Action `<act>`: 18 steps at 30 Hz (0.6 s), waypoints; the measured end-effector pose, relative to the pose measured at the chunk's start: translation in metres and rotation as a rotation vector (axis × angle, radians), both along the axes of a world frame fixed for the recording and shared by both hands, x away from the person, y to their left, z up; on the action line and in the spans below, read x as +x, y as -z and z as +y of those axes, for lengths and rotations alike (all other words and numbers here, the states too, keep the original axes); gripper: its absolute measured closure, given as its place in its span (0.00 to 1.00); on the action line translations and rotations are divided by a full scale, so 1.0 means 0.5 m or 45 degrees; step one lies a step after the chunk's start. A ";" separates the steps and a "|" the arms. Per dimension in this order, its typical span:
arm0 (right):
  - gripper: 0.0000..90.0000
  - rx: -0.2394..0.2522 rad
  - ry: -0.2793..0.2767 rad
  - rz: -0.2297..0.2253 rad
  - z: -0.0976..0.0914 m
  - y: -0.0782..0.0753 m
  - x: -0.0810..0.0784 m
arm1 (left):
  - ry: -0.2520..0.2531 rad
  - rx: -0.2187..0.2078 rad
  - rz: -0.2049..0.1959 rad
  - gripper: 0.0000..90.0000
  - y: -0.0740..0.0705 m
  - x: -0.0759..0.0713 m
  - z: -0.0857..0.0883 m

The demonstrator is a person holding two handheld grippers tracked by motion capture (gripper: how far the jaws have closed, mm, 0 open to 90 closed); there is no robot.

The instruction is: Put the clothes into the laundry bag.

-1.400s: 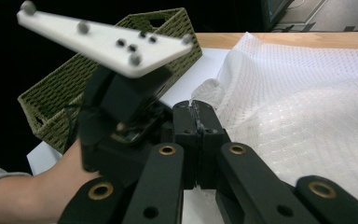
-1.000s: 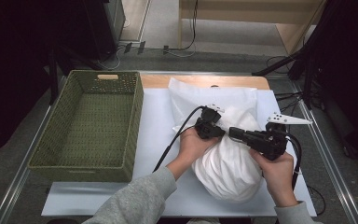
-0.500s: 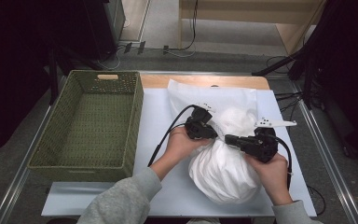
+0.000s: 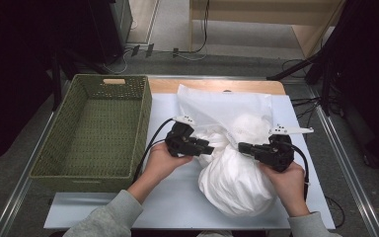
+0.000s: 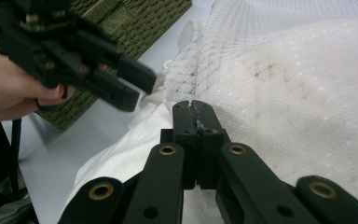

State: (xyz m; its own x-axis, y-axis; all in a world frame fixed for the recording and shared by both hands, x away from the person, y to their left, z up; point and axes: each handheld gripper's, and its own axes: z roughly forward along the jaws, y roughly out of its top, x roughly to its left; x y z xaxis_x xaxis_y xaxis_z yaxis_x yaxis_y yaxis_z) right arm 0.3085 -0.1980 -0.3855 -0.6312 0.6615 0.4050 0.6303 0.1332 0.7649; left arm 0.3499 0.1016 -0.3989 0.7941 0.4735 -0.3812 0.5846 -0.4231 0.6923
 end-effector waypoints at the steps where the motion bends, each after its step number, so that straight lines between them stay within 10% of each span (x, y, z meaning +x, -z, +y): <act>1: 1.00 0.001 0.000 0.000 0.000 0.000 0.000 | -0.020 0.013 -0.005 0.69 0.006 -0.011 0.007; 8: 1.00 0.011 0.007 -0.005 -0.002 -0.004 0.000 | -0.100 0.129 -0.029 0.93 0.055 -0.058 0.040; 18: 1.00 0.020 0.008 -0.005 -0.001 -0.009 0.003 | -0.213 0.165 -0.049 0.98 0.123 -0.009 0.026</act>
State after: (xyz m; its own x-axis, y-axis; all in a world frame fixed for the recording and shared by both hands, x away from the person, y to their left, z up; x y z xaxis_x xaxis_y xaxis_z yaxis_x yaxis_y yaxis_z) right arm 0.3100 -0.1984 -0.3809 -0.6287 0.6591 0.4127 0.6280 0.1173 0.7693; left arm 0.3455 0.1147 -0.4603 0.7132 0.6428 -0.2796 0.6282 -0.4092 0.6617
